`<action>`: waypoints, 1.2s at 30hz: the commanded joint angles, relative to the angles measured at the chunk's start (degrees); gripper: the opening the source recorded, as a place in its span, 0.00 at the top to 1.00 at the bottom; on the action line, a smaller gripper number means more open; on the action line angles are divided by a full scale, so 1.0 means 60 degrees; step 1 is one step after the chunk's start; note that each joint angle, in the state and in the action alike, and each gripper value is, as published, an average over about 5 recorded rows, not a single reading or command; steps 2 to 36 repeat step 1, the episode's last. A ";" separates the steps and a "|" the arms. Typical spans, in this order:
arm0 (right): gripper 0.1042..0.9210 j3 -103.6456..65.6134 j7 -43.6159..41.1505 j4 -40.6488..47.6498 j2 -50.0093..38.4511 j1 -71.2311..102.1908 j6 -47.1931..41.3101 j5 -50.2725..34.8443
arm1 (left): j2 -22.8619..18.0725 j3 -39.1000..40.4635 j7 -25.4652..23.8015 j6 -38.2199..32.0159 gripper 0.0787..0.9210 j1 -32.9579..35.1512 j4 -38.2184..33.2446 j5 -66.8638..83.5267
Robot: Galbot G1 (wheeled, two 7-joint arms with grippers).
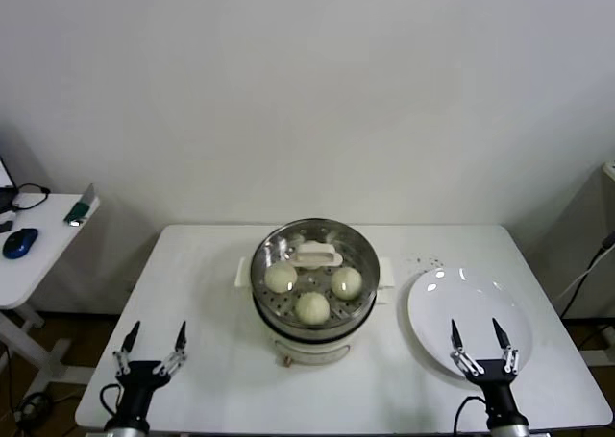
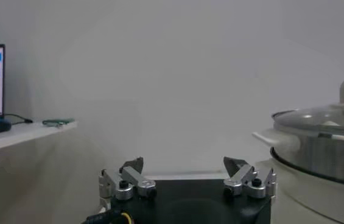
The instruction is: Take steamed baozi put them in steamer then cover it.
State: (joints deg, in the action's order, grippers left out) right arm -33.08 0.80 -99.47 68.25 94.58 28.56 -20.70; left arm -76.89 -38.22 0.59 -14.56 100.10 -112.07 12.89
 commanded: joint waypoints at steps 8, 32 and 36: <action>0.12 0.0032 -0.0014 -0.0001 0.0010 -0.0006 0.0000 -0.0017 | -0.0059 0.0173 -0.0016 -0.0353 0.12 -0.0060 0.0243 0.0336; 0.12 0.0032 -0.0014 -0.0001 0.0010 -0.0006 0.0000 -0.0017 | -0.0059 0.0173 -0.0016 -0.0353 0.12 -0.0060 0.0243 0.0336; 0.12 0.0032 -0.0014 -0.0001 0.0010 -0.0006 0.0000 -0.0017 | -0.0059 0.0173 -0.0016 -0.0353 0.12 -0.0060 0.0243 0.0336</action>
